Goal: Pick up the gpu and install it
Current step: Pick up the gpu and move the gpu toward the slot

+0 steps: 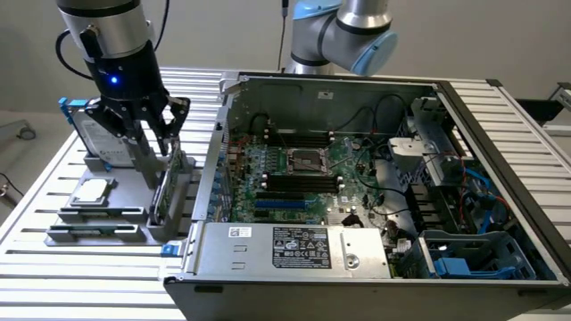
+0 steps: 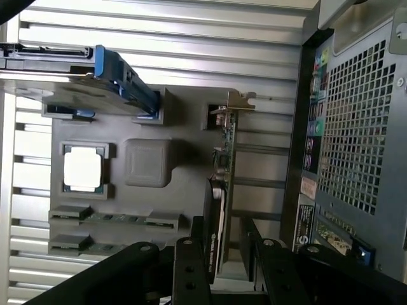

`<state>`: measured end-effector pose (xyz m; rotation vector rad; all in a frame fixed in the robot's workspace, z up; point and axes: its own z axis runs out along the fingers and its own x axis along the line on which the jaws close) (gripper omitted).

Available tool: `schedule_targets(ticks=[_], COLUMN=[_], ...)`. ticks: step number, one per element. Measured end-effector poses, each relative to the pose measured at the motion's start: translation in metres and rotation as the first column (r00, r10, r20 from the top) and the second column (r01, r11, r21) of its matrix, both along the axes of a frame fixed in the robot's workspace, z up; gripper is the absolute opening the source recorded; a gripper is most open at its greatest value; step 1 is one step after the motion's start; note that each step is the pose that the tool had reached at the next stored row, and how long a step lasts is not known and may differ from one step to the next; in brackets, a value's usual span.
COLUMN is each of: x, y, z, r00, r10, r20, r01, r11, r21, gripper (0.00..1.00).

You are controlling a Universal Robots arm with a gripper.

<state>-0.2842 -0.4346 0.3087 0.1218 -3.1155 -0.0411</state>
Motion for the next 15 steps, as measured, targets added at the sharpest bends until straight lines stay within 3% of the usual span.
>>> schedule_targets(ticks=[15], x=[0.000], y=[0.0000], z=[-0.0273], r00=[0.9997], r10=[-0.026], r20=[-0.0001], r01=[0.026], r11=[0.9997], r21=[-0.0001], gripper=[0.36])
